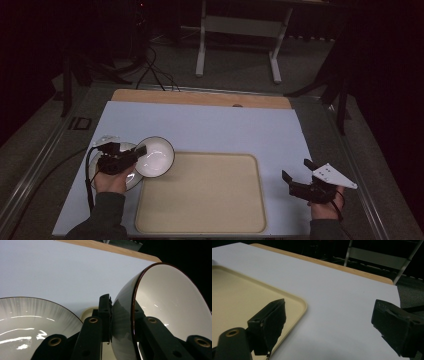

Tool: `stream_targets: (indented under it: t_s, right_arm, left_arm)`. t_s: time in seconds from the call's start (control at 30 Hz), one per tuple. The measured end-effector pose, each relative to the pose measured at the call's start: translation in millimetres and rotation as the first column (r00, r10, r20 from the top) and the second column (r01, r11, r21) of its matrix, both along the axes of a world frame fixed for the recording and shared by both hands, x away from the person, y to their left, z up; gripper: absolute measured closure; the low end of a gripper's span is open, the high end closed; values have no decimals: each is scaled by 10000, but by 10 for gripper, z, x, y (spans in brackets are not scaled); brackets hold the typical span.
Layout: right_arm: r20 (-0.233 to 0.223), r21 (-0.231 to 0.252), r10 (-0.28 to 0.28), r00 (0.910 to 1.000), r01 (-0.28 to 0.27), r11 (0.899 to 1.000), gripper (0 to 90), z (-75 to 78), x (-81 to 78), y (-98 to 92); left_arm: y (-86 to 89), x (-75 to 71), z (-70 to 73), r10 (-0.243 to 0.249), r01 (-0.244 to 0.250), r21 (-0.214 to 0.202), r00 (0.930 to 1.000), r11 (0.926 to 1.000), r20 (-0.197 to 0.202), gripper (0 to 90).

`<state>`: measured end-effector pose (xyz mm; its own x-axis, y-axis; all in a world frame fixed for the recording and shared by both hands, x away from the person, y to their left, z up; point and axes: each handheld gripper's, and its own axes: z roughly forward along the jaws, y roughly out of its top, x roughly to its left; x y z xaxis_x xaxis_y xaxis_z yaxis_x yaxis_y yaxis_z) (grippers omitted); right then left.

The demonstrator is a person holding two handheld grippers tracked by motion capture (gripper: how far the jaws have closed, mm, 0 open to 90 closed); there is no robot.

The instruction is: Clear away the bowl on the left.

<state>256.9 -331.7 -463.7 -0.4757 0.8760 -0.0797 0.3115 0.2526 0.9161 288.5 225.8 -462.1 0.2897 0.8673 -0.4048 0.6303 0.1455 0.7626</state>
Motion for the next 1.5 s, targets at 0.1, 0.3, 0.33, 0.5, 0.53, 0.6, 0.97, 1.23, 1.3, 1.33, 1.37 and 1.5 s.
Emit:
stream_targets:
  t_s: [0.1,0.3,0.33,0.5,0.53,0.6,0.97,1.23,1.3,1.33,1.37,1.5]
  right_arm:
    - [-6,-1,6,10000,-6,10000,120,-1,2,1]
    - [-2,10,-4,10000,4,10000,119,1,0,-4]
    - [-3,9,-11,10000,11,10000,119,1,1,-4]
    - [12,29,-10,10000,10,10000,119,1,2,-7]
    - [8,36,-14,10000,14,10000,120,1,1,-8]
    - [11,40,-13,10000,13,10000,119,2,1,-8]
    - [-3,30,-12,10000,12,10000,119,2,1,-8]
    - [14,20,-3,10000,3,10000,119,1,4,-7]
    - [14,22,-2,10000,2,10000,119,1,4,-8]
    - [15,22,-1,10000,1,10000,119,2,4,-8]
    - [15,21,0,10000,0,10000,119,2,4,-8]
    - [9,25,8,10000,-8,10000,120,1,5,-6]
  left_arm:
    - [-17,3,-8,-21,21,21,10000,10000,-11,788]
    - [-70,6,-23,-114,114,90,9999,9999,-41,787]
    - [-79,7,-25,-152,152,141,9999,9998,-58,787]
    - [-127,15,-40,-222,224,239,9997,9995,-88,787]
    - [-138,16,-43,-225,228,247,9997,9994,-100,786]
    - [-154,19,-49,-254,257,270,9996,9993,-114,786]
    - [-194,33,-76,-282,287,375,9995,9989,-147,785]
    - [-218,56,-100,-324,334,465,9992,9984,-215,785]
    - [-227,59,-105,-340,350,480,9992,9982,-212,785]
    - [-231,61,-106,-352,362,481,9991,9982,-221,785]
    - [-237,62,-108,-367,377,462,9991,9982,-221,786]
    - [-256,69,-115,-422,434,492,9988,9978,-255,786]
